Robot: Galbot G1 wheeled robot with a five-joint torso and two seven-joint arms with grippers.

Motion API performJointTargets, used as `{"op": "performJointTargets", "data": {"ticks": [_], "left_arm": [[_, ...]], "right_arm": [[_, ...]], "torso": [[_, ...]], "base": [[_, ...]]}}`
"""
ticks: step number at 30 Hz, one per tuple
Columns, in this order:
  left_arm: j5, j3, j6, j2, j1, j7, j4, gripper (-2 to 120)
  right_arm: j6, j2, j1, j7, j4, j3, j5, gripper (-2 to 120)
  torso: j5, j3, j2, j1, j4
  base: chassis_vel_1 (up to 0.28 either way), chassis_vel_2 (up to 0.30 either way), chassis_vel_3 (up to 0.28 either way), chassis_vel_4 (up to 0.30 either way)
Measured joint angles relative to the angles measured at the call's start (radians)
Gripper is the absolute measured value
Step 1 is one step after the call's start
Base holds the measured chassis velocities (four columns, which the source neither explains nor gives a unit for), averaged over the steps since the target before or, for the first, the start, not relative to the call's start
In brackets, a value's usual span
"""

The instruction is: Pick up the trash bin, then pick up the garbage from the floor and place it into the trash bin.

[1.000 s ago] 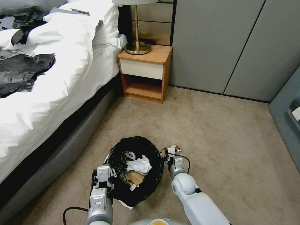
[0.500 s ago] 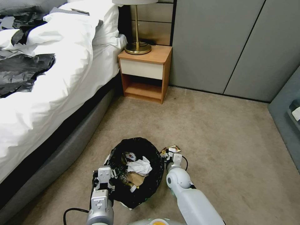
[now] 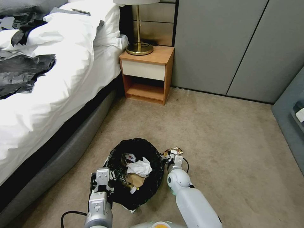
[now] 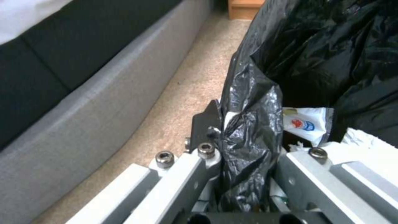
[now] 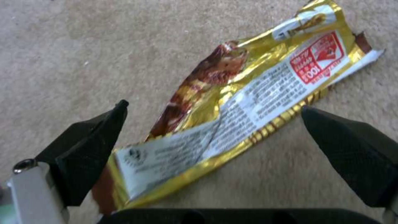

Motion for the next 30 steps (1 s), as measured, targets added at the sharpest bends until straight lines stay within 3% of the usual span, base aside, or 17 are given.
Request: {"op": "performJointTargets", "data": {"ticks": [12, 18, 25, 29, 30], "left_arm": [[0.015, 0.003, -0.002, -0.009, 0.006, -0.001, 0.002, 3], [0.018, 0.003, -0.002, -0.01, 0.008, -0.001, 0.003, 3], [0.018, 0.003, -0.003, -0.01, 0.008, -0.001, 0.003, 3], [0.018, 0.004, -0.003, -0.009, 0.004, -0.001, 0.003, 3], [0.018, 0.004, -0.003, -0.009, 0.004, -0.001, 0.003, 3]], "right_arm": [[0.091, 0.001, 0.114, -0.08, -0.236, 0.025, -0.006, 96], [0.113, 0.001, 0.141, -0.096, -0.284, 0.027, -0.009, 89], [0.133, -0.002, 0.153, -0.11, -0.304, 0.031, -0.009, 72], [0.134, -0.004, 0.138, -0.106, -0.283, 0.033, -0.017, 52], [0.134, -0.004, 0.138, -0.106, -0.283, 0.033, -0.017, 52]], "torso": [[-0.0003, 0.0, 0.0, 0.0, -0.0001], [-0.0006, 0.0, 0.0, 0.0, -0.0005], [-0.0001, 0.0, 0.0, 0.0, -0.0006], [-0.0006, 0.0, 0.0, 0.0, -0.0009], [-0.0006, 0.0, 0.0, 0.0, -0.0009]], "base": [[0.0, 0.0, 0.0, 0.0], [0.0, 0.0, 0.0, 0.0], [0.0, 0.0, 0.0, 0.0], [0.0, 0.0, 0.0, 0.0], [0.0, 0.0, 0.0, 0.0]]}}
